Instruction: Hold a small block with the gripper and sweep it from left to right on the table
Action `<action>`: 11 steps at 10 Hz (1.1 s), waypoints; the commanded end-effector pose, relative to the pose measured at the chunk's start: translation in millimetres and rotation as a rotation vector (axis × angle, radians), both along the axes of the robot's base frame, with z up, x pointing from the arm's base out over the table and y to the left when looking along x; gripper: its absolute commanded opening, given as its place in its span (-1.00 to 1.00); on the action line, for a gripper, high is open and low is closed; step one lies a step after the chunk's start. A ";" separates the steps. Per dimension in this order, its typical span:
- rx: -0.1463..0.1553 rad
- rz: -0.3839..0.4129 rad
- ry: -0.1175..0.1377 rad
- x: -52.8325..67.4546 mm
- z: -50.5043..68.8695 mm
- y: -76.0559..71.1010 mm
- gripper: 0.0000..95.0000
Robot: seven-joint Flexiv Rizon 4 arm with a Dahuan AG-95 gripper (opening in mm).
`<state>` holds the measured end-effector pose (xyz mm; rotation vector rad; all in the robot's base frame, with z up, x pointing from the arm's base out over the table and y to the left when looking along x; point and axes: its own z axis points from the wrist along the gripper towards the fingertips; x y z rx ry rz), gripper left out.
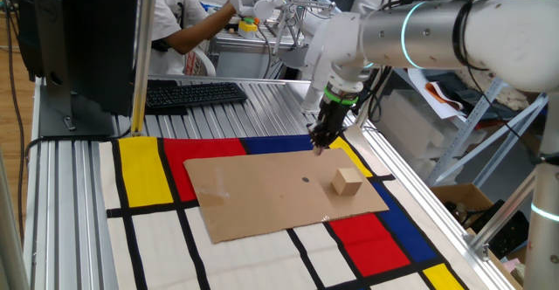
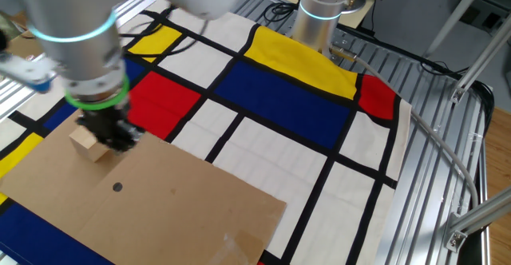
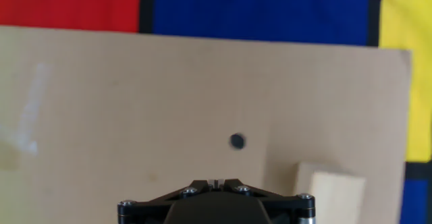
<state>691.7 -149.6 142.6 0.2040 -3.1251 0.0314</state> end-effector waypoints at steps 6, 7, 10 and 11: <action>-0.004 0.031 -0.004 28.6 4.5 -57.2 -1.00; -0.008 0.035 0.000 34.2 3.0 -69.6 -1.00; -0.005 0.041 -0.002 48.2 -8.4 -101.7 -1.00; -0.003 0.040 -0.003 50.7 -11.1 -107.5 -1.00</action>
